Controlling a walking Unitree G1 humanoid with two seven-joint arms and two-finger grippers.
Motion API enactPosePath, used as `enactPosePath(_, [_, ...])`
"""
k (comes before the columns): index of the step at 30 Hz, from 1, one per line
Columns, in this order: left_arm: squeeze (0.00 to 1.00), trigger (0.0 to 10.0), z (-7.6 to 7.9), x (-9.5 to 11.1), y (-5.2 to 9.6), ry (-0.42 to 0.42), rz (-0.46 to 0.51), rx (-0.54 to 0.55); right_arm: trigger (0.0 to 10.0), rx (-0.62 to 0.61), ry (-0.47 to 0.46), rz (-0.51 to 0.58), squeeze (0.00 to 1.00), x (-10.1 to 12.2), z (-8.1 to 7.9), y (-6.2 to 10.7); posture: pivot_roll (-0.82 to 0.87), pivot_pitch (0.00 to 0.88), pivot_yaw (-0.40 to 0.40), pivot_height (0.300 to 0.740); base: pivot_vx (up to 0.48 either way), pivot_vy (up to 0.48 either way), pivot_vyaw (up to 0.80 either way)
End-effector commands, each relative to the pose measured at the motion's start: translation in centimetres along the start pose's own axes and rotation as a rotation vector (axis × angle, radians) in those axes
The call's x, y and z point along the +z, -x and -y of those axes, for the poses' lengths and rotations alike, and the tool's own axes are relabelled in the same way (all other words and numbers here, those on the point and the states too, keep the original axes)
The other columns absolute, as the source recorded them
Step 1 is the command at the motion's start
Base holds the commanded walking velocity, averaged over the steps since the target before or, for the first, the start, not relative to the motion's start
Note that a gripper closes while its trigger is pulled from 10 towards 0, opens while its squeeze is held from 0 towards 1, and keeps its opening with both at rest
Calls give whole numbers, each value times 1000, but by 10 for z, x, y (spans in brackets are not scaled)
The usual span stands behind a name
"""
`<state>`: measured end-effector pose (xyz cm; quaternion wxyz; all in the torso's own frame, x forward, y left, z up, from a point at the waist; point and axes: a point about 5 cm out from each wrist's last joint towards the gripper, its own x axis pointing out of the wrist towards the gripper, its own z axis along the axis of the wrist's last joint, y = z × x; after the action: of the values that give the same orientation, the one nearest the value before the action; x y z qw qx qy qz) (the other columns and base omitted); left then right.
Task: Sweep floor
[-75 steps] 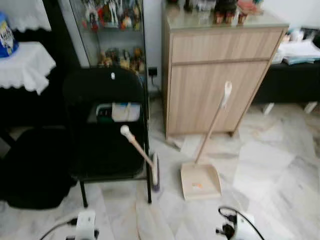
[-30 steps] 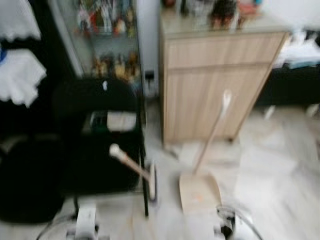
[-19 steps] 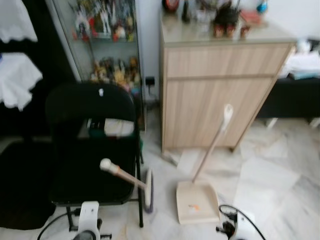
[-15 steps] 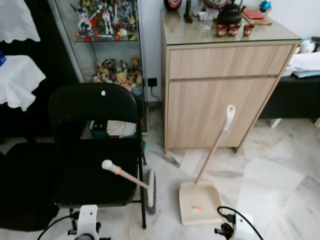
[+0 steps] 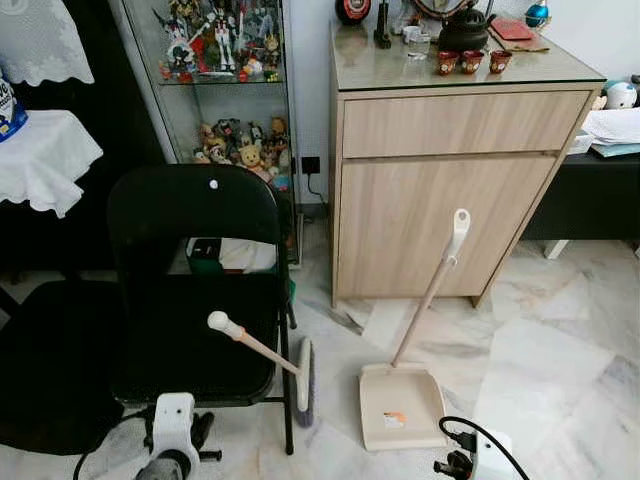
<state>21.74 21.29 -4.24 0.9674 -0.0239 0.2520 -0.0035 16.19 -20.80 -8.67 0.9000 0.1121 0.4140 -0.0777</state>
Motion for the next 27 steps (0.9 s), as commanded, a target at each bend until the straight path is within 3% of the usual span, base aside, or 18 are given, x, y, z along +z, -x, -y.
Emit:
enactPosePath(1, [1000,10000,-7,12,1,0,68,-3,10000,2,6,-8,0,-2,0,1,4,6,26,740,0,0,0])
enactPosePath(6, [1000,10000,-2,27,3,-47,155,-72,10000,1,6,-8,0,-2,1,1,2,0,32,740,0,0,0])
enactPosePath(11, [1000,10000,-1,38,8,-37,214,-98,10000,1,9,-10,0,-2,1,1,5,0,26,740,0,0,0])
enactPosePath(27, [1000,10000,14,56,11,-26,240,-222,10000,1,13,-10,0,-1,1,0,4,10,25,740,0,0,0])
